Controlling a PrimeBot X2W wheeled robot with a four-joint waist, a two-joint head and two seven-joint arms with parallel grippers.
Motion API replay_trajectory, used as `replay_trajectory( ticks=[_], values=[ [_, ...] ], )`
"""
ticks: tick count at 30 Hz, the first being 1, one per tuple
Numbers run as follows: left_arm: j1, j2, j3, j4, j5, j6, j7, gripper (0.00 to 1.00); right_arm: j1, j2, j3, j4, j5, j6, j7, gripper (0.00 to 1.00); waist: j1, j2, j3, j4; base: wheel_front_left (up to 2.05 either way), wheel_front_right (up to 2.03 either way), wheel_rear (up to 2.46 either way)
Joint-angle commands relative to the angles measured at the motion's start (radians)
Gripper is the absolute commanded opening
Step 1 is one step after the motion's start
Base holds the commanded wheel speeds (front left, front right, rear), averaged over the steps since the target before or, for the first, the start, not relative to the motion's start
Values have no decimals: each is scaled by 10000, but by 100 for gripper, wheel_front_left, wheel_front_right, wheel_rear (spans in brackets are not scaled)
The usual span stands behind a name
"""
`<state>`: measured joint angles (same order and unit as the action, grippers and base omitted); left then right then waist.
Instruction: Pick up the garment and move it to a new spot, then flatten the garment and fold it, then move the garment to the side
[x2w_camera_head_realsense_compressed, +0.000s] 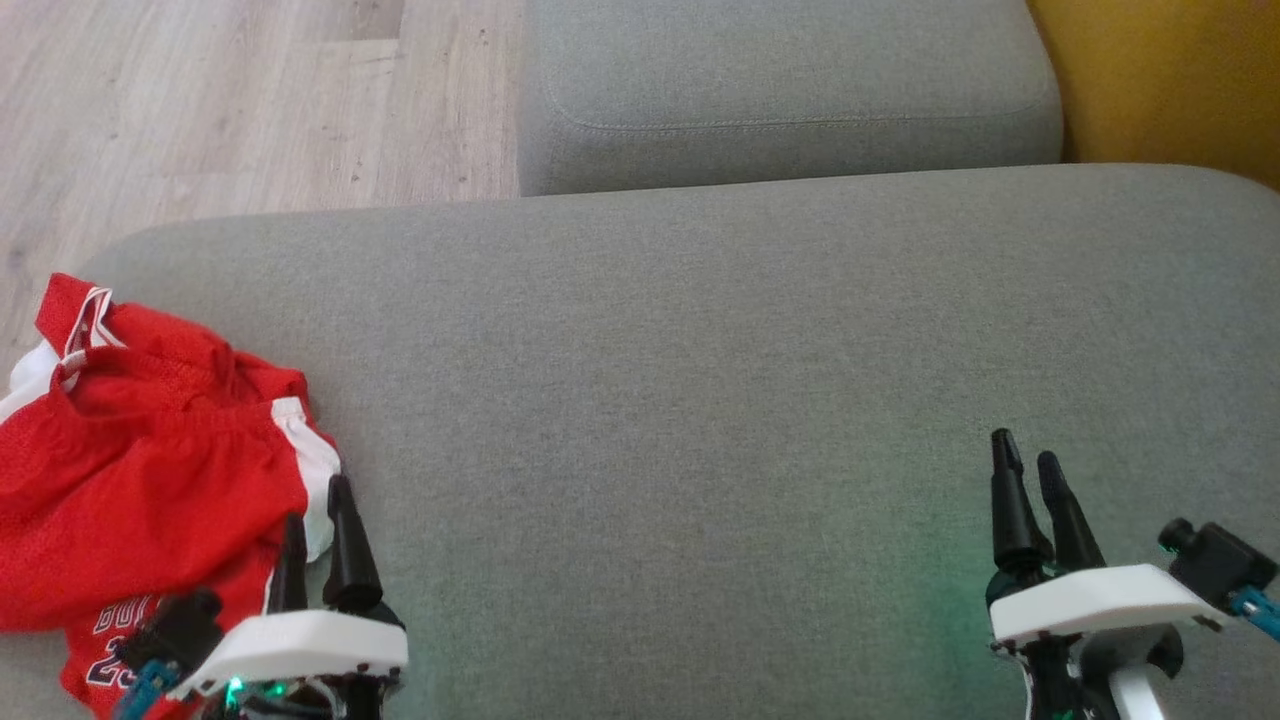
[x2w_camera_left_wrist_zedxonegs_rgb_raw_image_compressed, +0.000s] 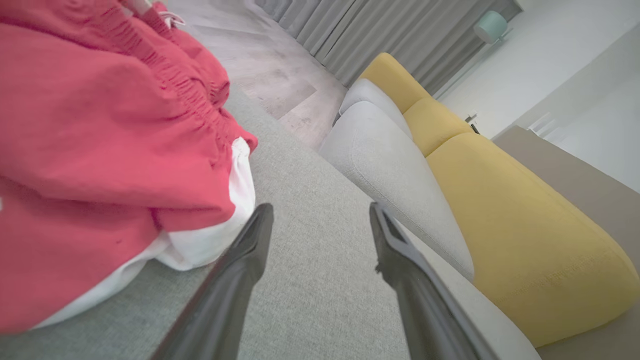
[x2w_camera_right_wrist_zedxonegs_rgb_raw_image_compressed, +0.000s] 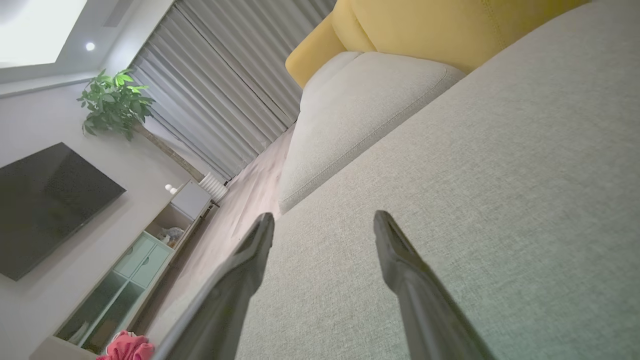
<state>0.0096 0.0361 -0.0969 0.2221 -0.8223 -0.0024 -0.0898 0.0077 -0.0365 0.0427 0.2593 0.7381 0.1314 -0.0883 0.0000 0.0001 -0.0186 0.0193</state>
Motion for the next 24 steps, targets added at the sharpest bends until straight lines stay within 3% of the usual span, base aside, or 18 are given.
replay_trajectory(
  ticks=[1, 24],
  values=[
    [-557, 94, 86, -437, 421, 71, -150, 100, -616, -90, 240, -407, -441, -4, -172, 100, 0, -1, -11, 13, 0, 0, 0],
    [-724, 113, -304, -664, 2948, 580, -801, 100, -805, -110, 746, -635, -3122, -6, -820, 100, 0, -1, 2, 38, 0, 0, 0]
  ],
)
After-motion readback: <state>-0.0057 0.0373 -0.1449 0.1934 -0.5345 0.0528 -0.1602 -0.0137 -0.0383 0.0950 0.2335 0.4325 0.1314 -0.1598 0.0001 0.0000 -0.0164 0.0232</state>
